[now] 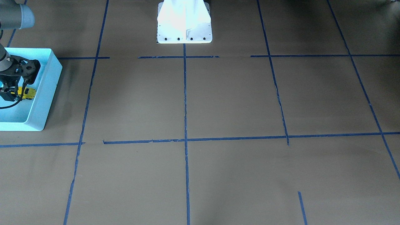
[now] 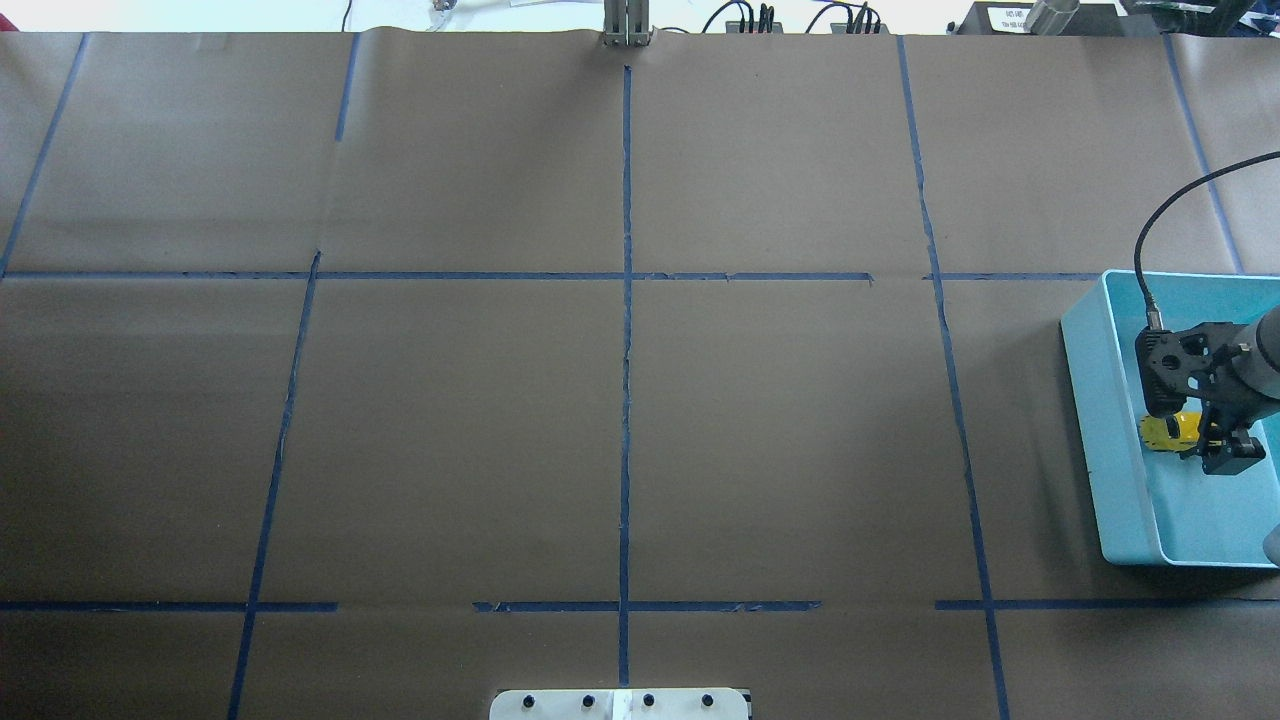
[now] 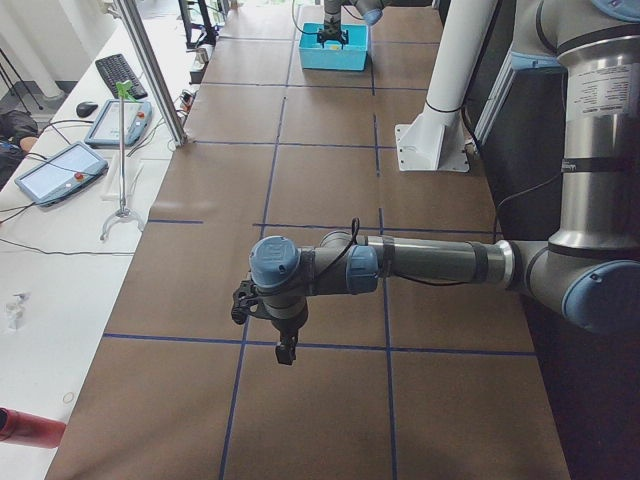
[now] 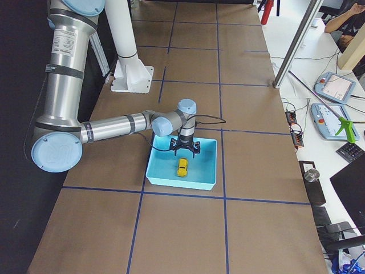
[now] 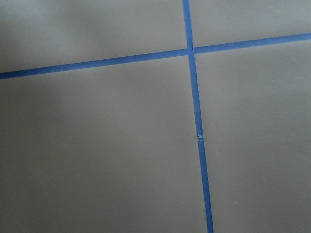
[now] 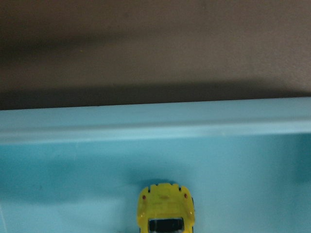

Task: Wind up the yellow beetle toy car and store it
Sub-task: 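Open the right gripper and withdraw it from the bin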

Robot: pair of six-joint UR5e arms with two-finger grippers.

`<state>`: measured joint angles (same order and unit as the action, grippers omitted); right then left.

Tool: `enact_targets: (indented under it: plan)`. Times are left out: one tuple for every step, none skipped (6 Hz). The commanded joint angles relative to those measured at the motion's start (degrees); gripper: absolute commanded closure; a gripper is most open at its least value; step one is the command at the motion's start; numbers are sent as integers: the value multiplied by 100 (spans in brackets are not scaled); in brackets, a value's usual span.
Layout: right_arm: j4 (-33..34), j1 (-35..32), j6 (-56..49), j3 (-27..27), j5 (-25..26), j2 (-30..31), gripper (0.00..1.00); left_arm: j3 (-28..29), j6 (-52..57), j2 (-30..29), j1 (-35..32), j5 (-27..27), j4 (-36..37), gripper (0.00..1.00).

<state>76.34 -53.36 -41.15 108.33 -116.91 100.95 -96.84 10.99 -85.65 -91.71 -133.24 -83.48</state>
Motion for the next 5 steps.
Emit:
enact_targets:
  plan:
    - [57, -1318, -7, 101, -786, 292, 0, -10, 0, -4, -5, 0, -11, 0]
    - [622, -2361, -7, 101, -1250, 311, 0, -54, 0, -4, -5, -9, 7, 0]
    - [1611, -3268, 28, 66, -1568, 294, 0, -63, 0, -4, -5, 0, 7, 0]
    - [2378, -4052, 63, 74, -1598, 294, 0, -54, 0, -4, -5, 0, 7, 0]
    - [2664, -4616, 333, -30, -1589, 346, 0, -63, 0, -4, -5, 0, 15, 0]
